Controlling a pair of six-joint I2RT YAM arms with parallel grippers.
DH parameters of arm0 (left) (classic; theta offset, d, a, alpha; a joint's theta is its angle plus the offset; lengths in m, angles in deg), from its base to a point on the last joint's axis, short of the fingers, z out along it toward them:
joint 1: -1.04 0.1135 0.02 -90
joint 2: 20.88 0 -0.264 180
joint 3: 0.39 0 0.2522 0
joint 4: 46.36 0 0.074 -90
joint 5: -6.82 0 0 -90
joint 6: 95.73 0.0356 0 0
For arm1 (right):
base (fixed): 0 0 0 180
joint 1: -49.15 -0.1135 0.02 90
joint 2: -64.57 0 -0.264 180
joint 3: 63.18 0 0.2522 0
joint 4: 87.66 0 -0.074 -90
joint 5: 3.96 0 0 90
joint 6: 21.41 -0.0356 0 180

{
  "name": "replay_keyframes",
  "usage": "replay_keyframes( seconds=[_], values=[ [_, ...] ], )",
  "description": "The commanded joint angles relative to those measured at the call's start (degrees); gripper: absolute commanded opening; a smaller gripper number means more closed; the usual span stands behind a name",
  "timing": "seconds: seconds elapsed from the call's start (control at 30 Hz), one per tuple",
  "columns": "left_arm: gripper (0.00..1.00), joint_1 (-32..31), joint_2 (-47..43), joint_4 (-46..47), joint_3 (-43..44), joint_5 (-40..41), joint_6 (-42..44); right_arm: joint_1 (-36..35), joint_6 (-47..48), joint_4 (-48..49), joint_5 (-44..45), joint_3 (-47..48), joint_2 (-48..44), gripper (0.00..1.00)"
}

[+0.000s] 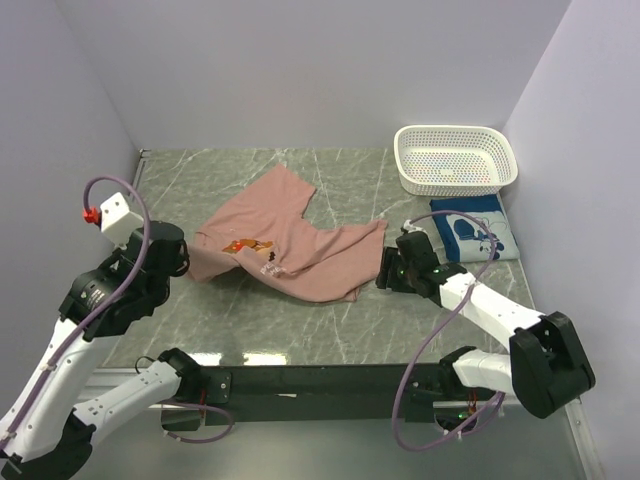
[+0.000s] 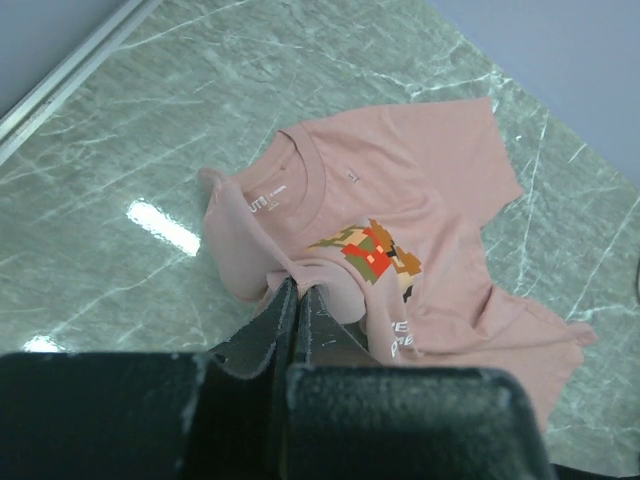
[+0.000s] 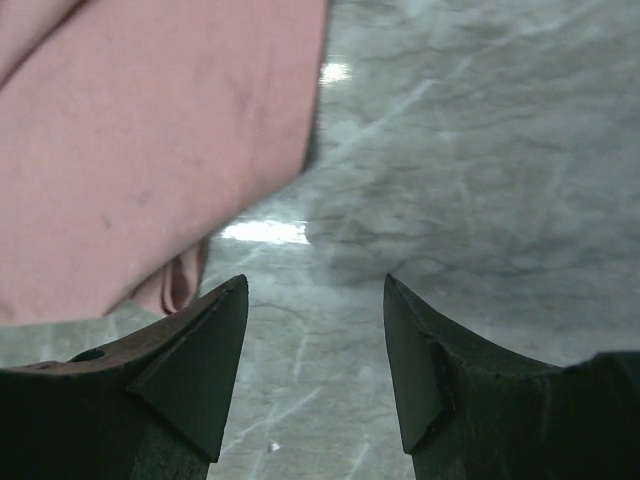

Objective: Fold and stack the t-shirts
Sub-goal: Flatten the tshirt out

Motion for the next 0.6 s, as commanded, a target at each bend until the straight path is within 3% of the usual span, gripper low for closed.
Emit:
replay_keyframes(
  seconds=[0.0, 0.33, 0.57],
  values=[
    [0.01, 0.25, -0.23, 1.06, 1.17, 0.61, 3.53, -0.41, 1.55, 5.39, -4.60, 1.22, 1.70, 0.64],
    [0.01, 0.34, 0.03, 3.96, -3.23, -0.80, 4.85, -1.64, -2.31, 7.93, -3.56, 7.19, 12.43, 0.70],
    [0.01, 0.34, -0.14, 5.37, -5.87, -0.63, 5.73, -1.64, -4.87, 10.05, -3.20, 9.48, 19.11, 0.64]
  ],
)
